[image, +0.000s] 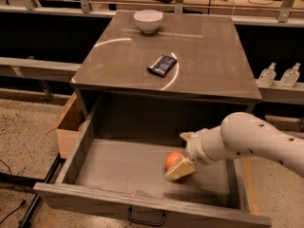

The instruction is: Place orange into top drawer

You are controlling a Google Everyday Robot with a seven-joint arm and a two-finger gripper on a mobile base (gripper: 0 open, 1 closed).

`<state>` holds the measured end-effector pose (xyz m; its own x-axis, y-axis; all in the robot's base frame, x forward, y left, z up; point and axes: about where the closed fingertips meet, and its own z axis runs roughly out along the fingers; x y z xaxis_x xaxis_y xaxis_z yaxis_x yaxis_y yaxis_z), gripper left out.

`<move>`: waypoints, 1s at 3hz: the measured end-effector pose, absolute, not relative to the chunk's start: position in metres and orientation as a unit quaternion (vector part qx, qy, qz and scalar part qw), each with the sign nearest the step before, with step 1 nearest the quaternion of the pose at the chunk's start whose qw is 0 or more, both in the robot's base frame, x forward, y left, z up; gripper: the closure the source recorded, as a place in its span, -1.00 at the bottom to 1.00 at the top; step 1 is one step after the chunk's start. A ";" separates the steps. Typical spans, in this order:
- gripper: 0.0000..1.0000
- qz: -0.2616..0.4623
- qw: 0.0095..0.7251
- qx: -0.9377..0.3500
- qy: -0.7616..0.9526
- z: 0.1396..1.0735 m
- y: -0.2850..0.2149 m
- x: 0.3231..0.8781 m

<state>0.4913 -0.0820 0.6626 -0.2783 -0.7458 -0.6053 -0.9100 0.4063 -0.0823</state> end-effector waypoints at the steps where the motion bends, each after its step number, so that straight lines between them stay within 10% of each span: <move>1: -1.00 0.154 0.316 -0.500 0.791 0.695 -0.097 0.497; 3: -0.17 0.146 0.369 -0.456 0.797 0.796 -0.162 0.521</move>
Offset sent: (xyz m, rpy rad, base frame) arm 0.0367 -0.0864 0.1513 0.1703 -0.1411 -0.2080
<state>0.5208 -0.1618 0.7960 -0.3128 -0.6182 -0.7211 -0.8340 0.5420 -0.1029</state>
